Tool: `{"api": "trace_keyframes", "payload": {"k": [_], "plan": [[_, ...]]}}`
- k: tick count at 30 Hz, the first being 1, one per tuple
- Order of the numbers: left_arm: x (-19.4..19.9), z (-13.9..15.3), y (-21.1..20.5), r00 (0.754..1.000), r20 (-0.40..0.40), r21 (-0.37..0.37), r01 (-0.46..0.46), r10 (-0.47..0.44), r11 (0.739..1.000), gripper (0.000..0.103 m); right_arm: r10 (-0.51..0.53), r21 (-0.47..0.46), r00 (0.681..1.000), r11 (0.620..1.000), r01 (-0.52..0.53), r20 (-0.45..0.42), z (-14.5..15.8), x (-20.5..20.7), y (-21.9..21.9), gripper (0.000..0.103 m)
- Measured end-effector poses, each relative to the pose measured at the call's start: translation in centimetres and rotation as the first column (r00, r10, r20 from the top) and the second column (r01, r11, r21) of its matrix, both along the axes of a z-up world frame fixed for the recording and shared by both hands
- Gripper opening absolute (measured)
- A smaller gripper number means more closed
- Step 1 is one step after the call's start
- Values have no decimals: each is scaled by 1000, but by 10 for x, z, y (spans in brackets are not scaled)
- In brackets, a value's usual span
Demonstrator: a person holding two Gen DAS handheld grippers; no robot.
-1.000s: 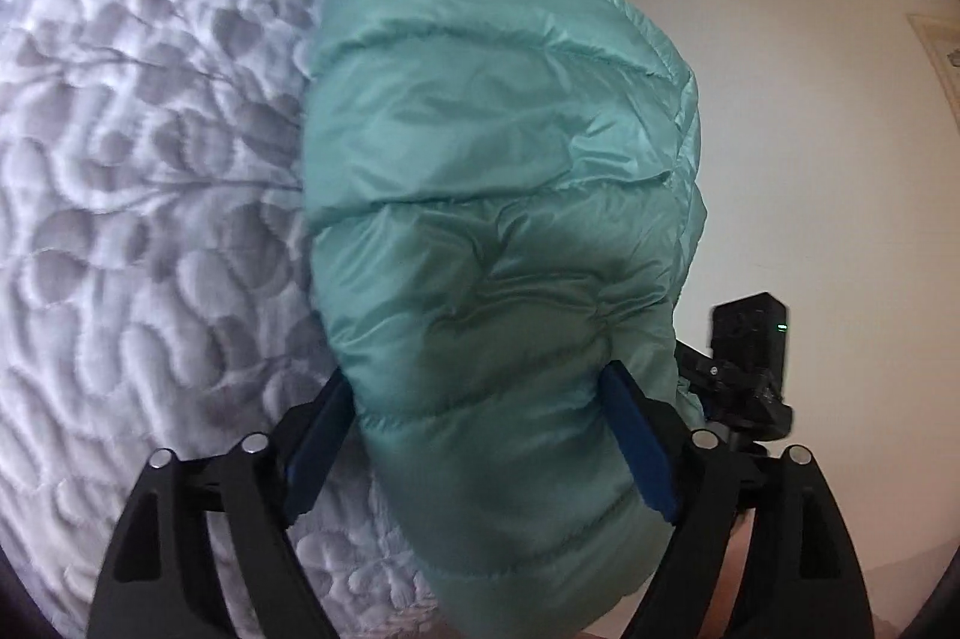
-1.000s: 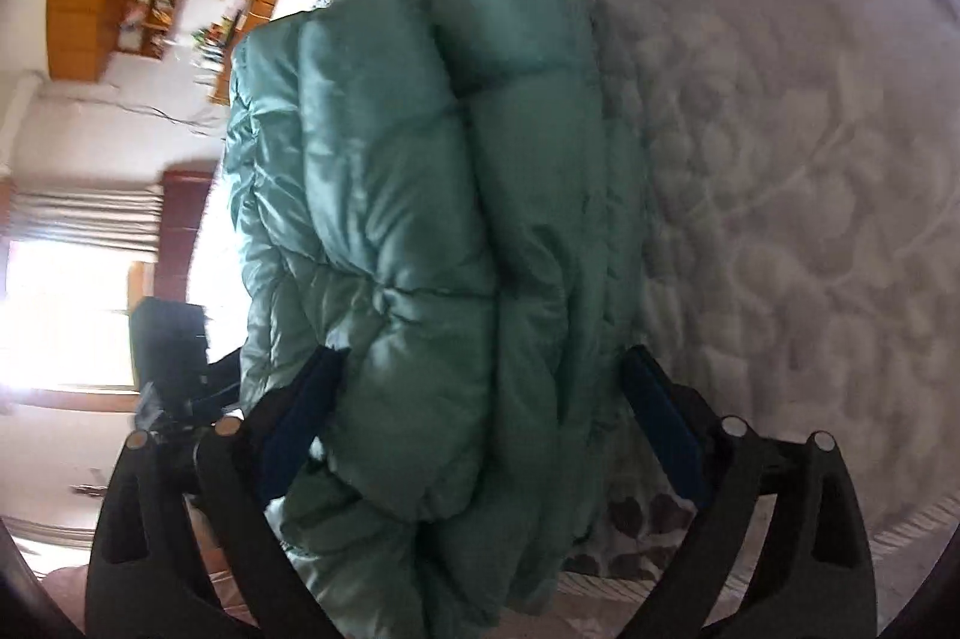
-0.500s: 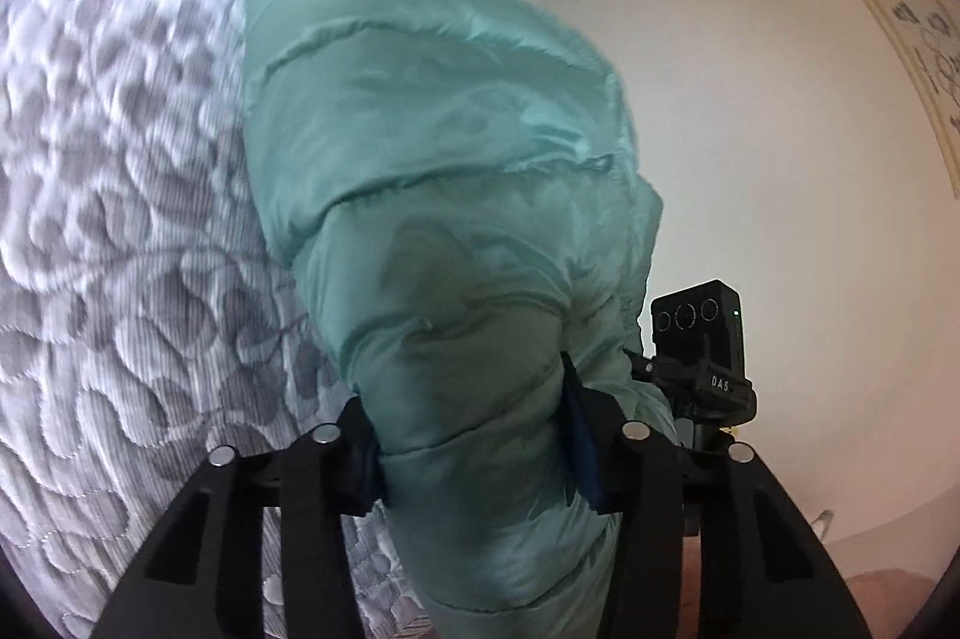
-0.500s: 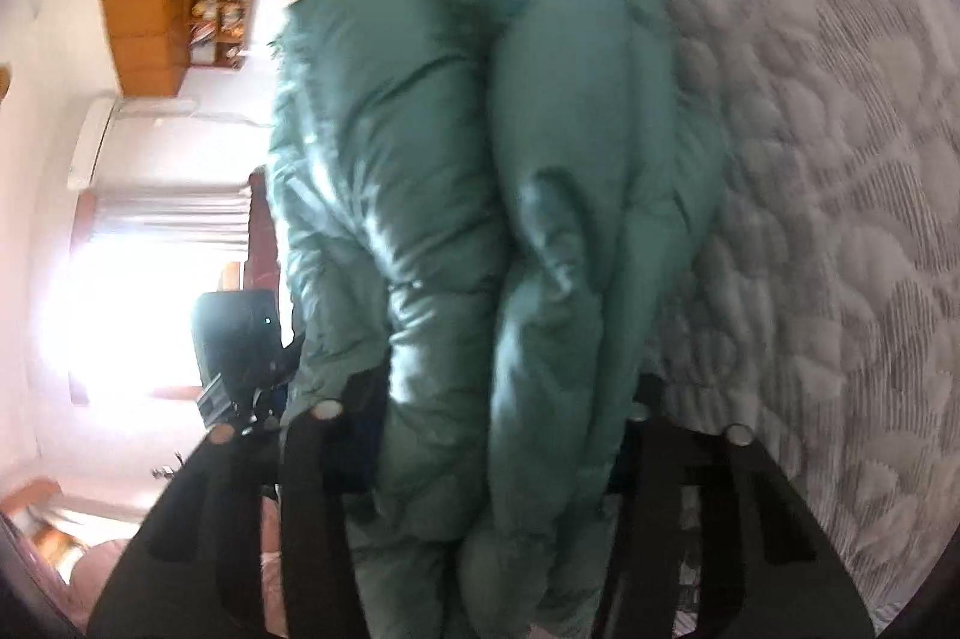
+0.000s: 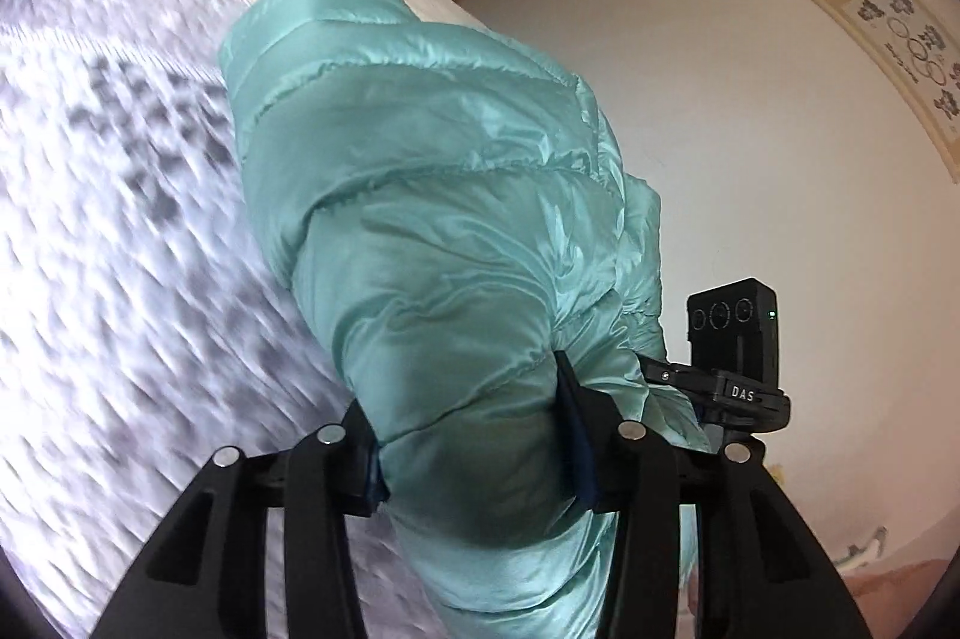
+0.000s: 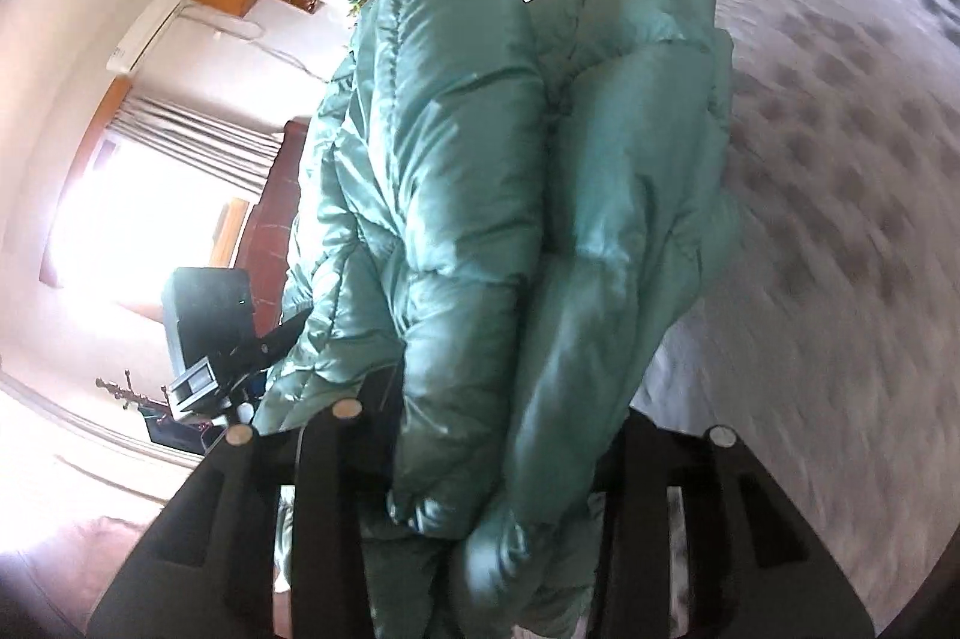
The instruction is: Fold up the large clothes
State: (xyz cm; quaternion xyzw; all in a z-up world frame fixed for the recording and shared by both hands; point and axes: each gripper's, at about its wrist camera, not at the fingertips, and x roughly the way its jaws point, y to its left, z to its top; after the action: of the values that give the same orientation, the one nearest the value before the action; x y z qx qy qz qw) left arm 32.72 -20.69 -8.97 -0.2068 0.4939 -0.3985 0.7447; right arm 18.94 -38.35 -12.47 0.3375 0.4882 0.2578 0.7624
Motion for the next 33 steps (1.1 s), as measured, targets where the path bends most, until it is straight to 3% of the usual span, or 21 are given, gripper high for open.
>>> {"api": "trace_keyframes", "payload": {"k": [7,13,17,23,25,28,33], "plan": [[66,-7,31,996,47,77,-75,71,994,47,12,-7,1000,1000,-12,15,-1,28,12,36],[109,-44,46,997,12,134,-81,81,988,49,0,-8,998,1000,-1,-62,-32,30,12,36],[116,-67,54,997,6,155,-74,74,985,59,-12,38,996,999,15,-88,-41,19,5,38],[106,-77,55,997,21,190,-77,74,979,74,-31,68,991,997,40,-130,-59,13,-8,52],[102,-74,51,997,21,212,-83,81,974,77,-33,42,991,998,39,-130,-55,13,-9,58],[107,-64,53,994,16,256,-109,109,960,80,-51,-51,991,998,45,-124,-35,5,-12,76],[85,-39,55,987,25,322,-160,160,933,81,-72,-157,996,986,64,-49,17,-25,-23,78]]}}
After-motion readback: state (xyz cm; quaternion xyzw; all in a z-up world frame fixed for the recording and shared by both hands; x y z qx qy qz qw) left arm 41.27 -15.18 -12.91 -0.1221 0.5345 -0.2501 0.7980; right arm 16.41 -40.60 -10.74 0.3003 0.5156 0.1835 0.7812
